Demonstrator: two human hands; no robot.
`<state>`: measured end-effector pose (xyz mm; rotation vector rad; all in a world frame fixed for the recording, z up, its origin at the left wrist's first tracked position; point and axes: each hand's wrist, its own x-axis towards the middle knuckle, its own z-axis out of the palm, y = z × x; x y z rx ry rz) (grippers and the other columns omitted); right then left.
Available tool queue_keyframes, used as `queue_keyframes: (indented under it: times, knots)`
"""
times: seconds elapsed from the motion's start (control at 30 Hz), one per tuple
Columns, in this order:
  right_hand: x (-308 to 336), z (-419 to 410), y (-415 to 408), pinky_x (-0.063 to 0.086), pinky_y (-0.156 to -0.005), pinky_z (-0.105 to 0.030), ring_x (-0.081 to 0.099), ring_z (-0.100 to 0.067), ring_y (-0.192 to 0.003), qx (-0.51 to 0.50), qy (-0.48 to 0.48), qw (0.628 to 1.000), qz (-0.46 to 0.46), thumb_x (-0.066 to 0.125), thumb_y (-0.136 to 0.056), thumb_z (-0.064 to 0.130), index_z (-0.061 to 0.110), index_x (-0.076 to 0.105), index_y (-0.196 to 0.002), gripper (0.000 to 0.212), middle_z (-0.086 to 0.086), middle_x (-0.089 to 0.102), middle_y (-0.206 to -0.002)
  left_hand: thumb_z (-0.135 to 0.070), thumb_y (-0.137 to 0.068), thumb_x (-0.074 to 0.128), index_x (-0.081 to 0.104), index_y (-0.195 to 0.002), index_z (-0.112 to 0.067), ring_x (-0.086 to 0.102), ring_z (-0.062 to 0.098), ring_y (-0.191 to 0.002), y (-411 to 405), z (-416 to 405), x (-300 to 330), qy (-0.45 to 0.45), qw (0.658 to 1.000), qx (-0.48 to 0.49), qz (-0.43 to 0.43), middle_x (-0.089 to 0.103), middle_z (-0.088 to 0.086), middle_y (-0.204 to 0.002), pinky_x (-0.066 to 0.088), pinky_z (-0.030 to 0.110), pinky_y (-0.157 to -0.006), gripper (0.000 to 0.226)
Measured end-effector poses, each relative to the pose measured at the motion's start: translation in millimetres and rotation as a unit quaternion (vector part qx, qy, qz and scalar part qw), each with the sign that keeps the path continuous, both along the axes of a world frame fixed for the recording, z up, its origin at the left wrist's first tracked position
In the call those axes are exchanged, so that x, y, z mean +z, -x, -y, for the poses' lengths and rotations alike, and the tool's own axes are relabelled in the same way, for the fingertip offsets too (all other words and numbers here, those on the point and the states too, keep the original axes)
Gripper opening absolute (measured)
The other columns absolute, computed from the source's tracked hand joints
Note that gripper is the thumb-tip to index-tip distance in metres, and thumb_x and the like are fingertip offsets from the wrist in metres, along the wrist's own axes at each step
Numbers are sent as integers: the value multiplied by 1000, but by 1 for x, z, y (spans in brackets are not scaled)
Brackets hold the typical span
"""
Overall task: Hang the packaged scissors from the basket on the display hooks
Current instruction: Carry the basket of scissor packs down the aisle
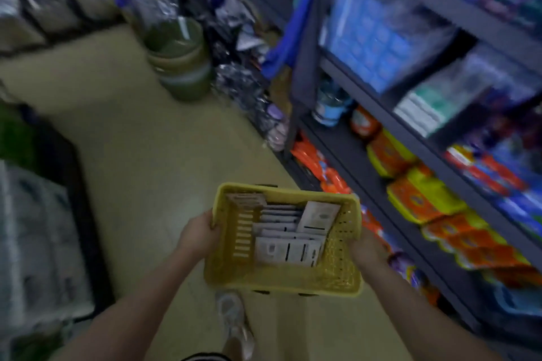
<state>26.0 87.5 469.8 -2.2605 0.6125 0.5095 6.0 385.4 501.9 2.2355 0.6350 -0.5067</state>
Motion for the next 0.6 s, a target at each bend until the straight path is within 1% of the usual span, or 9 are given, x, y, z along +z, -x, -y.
queue_keyframes:
  times: [0.07,0.13,0.23,0.33,0.43,0.47,0.5,0.53,0.6]
  knots:
    - [9,-51,-46,44,-72,-32,63,-33,-91,34,-13,999,11,53,-84,19,7,69,-94,22,-18,68,-95,-18,-84,48,62,-93,-24,68,23,-82,-22,-50,13,27,999,45,3,70,5,-91,58,43,-76,18]
    - [16,-99,-94,48,-74,-34,64,-35,-91,72,-7,997,16,52,-86,14,1,70,-90,22,-18,69,-92,-15,-85,47,59,-91,-26,68,25,-84,-46,-100,18,57,995,81,10,69,6,-92,58,47,-78,17]
    - [29,-167,-162,52,-74,-38,65,-33,-85,113,-18,993,27,51,-86,11,5,69,-86,20,-14,69,-87,-10,-86,48,58,-100,-23,67,24,-87,-81,-165,18,77,988,134,19,68,6,-96,57,45,-80,21]
    - [26,-224,-236,51,-73,-37,64,-34,-84,149,-23,988,28,50,-85,11,6,66,-87,17,-14,68,-86,-11,-89,51,58,-111,-17,66,24,-90,-126,-213,16,92,978,182,31,68,7,-99,56,42,-80,23]
    - [20,-278,-320,56,-78,-47,64,-36,-86,177,-26,983,28,50,-81,4,4,65,-87,16,-18,69,-90,-12,-89,51,57,-114,-14,65,25,-93,-189,-257,15,93,970,220,38,66,8,-103,55,39,-79,26]
    - [20,-296,-348,56,-77,-46,65,-36,-85,180,-30,983,23,50,-81,4,5,64,-85,15,-18,68,-89,-11,-89,51,57,-114,-13,64,24,-92,-211,-271,17,91,968,230,40,66,8,-102,53,37,-77,25]
    - [23,-314,-376,56,-74,-42,65,-35,-83,185,-36,982,14,50,-82,5,5,65,-83,15,-19,69,-87,-10,-89,50,57,-113,-13,63,24,-91,-234,-286,18,91,965,241,40,66,8,-102,52,36,-76,25]
    - [27,-333,-404,54,-70,-39,66,-35,-82,188,-43,981,5,49,-83,5,5,65,-81,16,-19,69,-86,-10,-89,51,57,-113,-12,63,24,-91,-256,-301,21,93,962,252,43,65,8,-102,52,37,-77,25]
    - [38,-372,-457,53,-67,-36,66,-33,-78,195,-58,979,-2,48,-84,4,7,66,-75,20,-15,69,-80,-9,-89,51,58,-112,-12,63,24,-92,-298,-330,30,103,955,272,48,65,7,-100,53,40,-82,25]
